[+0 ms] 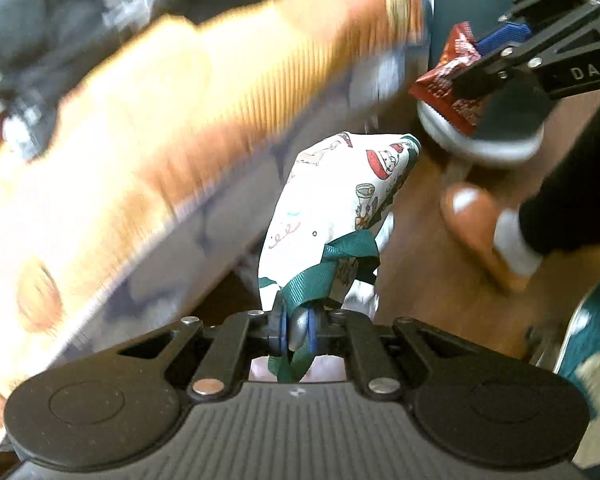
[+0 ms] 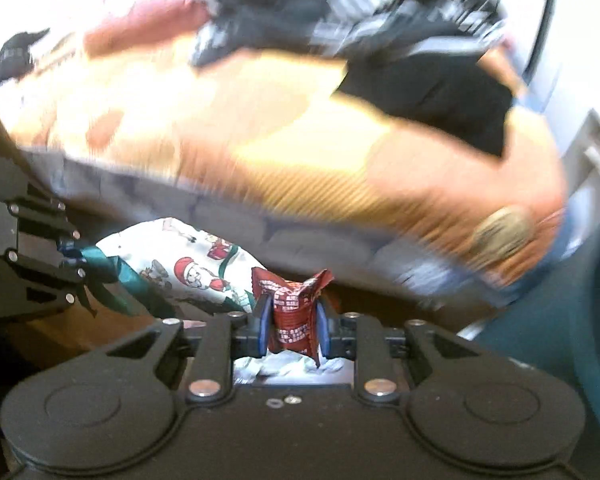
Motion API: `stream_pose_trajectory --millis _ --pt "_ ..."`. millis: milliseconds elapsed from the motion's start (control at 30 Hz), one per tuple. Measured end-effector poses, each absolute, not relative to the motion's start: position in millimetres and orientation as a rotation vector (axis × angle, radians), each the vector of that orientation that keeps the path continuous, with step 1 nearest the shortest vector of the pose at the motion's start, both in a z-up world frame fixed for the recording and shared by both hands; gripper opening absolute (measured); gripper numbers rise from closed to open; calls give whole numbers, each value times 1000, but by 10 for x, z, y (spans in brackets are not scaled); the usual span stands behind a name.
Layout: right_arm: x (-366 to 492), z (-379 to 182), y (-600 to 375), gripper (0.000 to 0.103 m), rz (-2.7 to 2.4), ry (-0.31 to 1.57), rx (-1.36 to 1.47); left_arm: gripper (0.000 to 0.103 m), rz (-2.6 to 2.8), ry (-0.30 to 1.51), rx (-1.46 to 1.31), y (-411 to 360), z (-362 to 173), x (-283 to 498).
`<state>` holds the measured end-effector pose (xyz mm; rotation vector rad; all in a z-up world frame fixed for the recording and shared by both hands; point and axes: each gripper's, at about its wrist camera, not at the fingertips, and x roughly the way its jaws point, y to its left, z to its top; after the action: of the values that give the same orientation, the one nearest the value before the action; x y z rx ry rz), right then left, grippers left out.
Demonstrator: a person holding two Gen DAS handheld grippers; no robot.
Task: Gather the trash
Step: 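Lift both items out from under the bed toward the teal bin, then lower both items into the teal bin and open both tools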
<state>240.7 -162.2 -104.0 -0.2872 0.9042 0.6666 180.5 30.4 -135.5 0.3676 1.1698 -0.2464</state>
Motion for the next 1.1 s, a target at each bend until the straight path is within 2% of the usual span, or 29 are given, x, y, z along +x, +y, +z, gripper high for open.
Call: stream_pose_trajectory --millis 167,367,700,900,1100 --pt "2333 -466 -2122 23 614 771 -266 9 -202 1035 373 -64 -703 1897" --pt "2328 -48 -2758 23 503 669 -241 9 -174 934 346 -532 -107 2084" --pt "2379 33 -3732 23 321 643 -173 9 -266 805 273 -1450 866 2527" --pt "2441 -107 -4016 23 278 670 -144 9 -360 780 225 -2026 1026 2847" --pt "2515 -293 -4152 23 259 705 -132 9 -449 806 170 -2474 840 3054"
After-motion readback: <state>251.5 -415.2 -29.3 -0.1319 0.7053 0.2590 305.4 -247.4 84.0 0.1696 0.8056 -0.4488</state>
